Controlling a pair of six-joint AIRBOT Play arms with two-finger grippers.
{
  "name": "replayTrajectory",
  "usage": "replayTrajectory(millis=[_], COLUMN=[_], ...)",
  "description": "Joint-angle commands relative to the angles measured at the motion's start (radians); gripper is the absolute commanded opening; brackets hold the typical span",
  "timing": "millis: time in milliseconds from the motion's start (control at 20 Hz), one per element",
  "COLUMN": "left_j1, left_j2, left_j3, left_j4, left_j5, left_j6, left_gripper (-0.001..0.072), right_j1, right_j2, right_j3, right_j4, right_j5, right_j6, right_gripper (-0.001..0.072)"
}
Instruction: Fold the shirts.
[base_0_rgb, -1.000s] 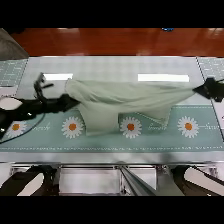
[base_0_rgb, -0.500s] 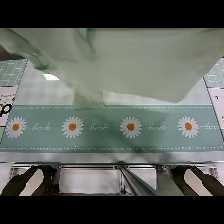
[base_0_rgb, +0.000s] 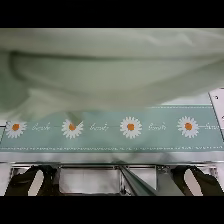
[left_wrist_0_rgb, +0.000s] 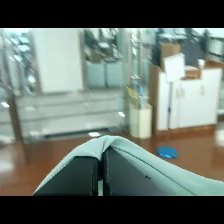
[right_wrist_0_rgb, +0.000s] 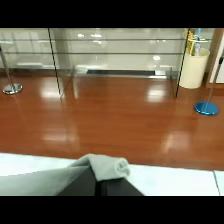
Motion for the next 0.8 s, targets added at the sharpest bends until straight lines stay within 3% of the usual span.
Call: replayTrajectory(millis=[0,150,300,400,550,750], left_j1=[-0.140,-0.180,-0.179,-0.180,-0.180,-0.179], left_j2=[0.118,0.120,0.103,0.064,-0.060,-0.386], left_j3=[0.010,-0.063,-0.272,-0.425,-0.598,-0.640], left_j4=[0.330,0.330,0.326,0.294,0.207,0.142], left_j5=[-0.126,-0.256,-0.253,-0.166,0.028,0.235], left_j6=[-0.141,-0.215,-0.214,-0.215,-0.215,-0.214], left_gripper=[0.0018,0.0018,0.0018,0.0018,0.0018,0.0018], right_j1=[0.001,0.002,0.002,0.002,0.002,0.027], right_j2=[0.053,0.076,0.079,0.060,-0.071,-0.365], right_j3=[-0.002,-0.088,-0.278,-0.440,-0.608,-0.665], right_j4=[-0.046,-0.058,-0.028,-0.018,0.072,0.116], right_j5=[0.106,0.118,0.064,-0.051,-0.088,-0.229], right_j6=[0.007,0.007,-0.010,-0.054,-0.132,-0.217], right_gripper=[0.0035,0.0035,0.0035,0.0034,0.0035,0.0034])
